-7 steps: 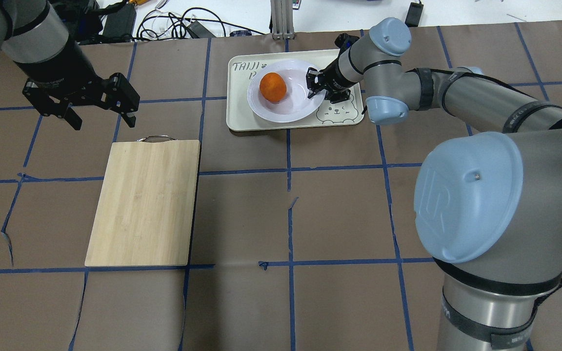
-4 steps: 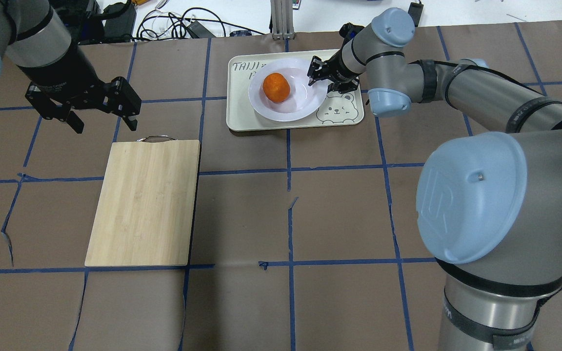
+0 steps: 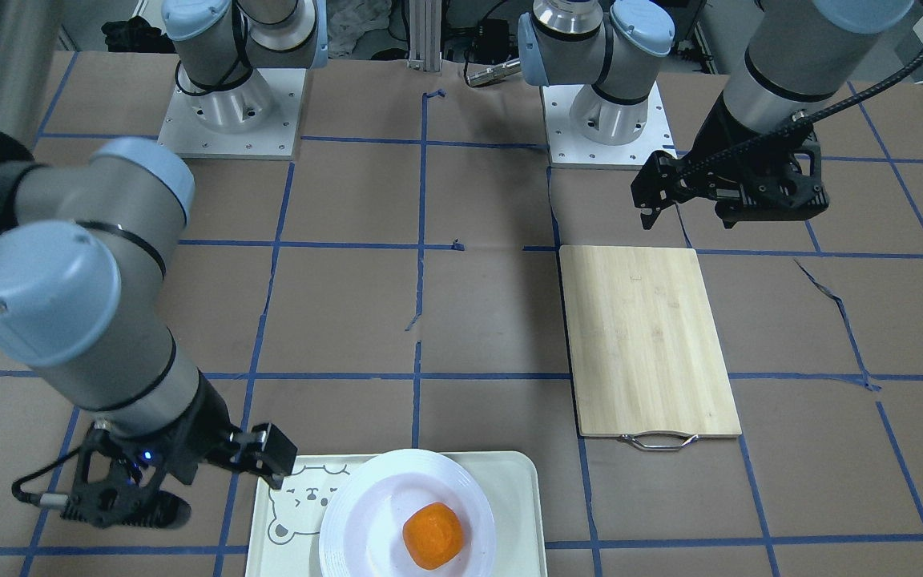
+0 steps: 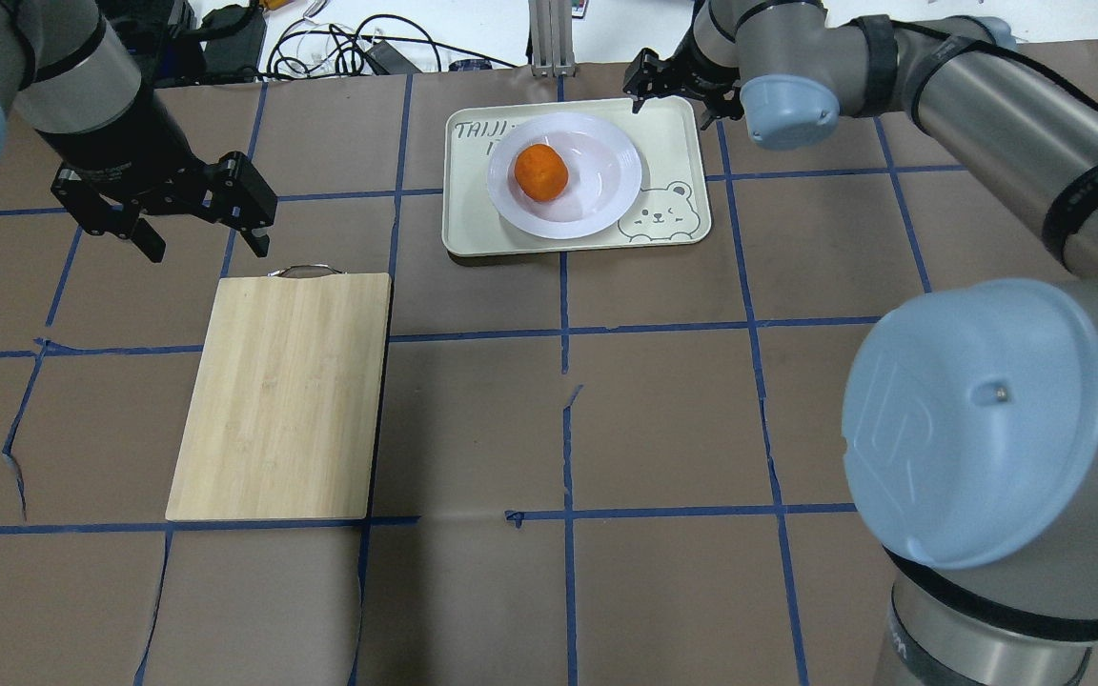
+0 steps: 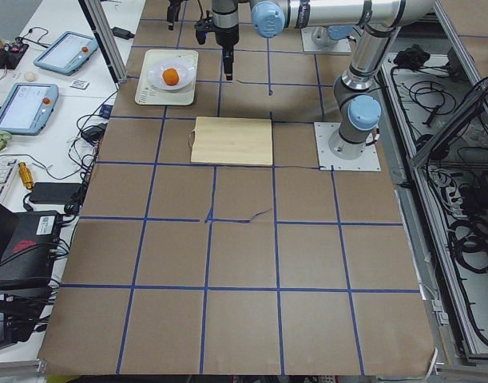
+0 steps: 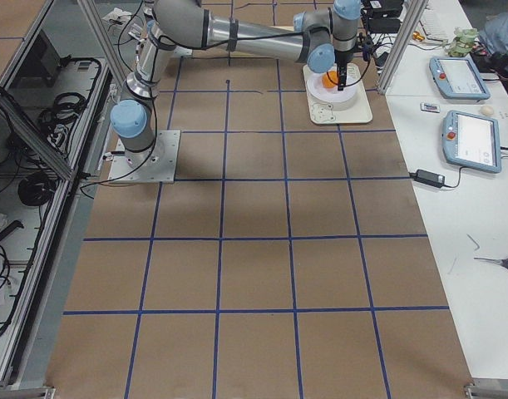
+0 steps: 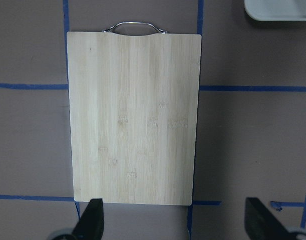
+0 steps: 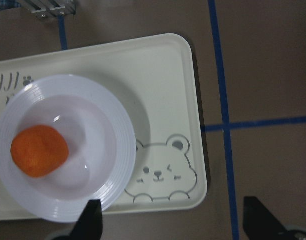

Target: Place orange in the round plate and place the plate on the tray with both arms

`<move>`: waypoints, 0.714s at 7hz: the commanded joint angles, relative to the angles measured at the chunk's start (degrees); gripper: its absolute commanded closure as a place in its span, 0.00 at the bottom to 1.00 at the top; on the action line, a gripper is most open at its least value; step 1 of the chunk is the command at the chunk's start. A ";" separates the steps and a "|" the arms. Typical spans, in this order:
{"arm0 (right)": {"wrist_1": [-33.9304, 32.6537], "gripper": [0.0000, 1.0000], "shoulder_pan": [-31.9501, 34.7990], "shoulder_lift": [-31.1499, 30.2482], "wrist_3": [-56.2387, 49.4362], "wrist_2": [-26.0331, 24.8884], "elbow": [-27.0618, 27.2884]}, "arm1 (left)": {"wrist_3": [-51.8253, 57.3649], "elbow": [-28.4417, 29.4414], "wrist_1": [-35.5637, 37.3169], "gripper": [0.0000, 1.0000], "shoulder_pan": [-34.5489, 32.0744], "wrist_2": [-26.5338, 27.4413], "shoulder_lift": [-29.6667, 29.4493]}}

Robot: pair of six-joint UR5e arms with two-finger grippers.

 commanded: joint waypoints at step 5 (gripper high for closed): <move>15.36 0.00 -0.29 -22.24 -10.20 -2.93 13.75 | 0.05 0.04 0.12 0.00 -0.01 -0.07 0.15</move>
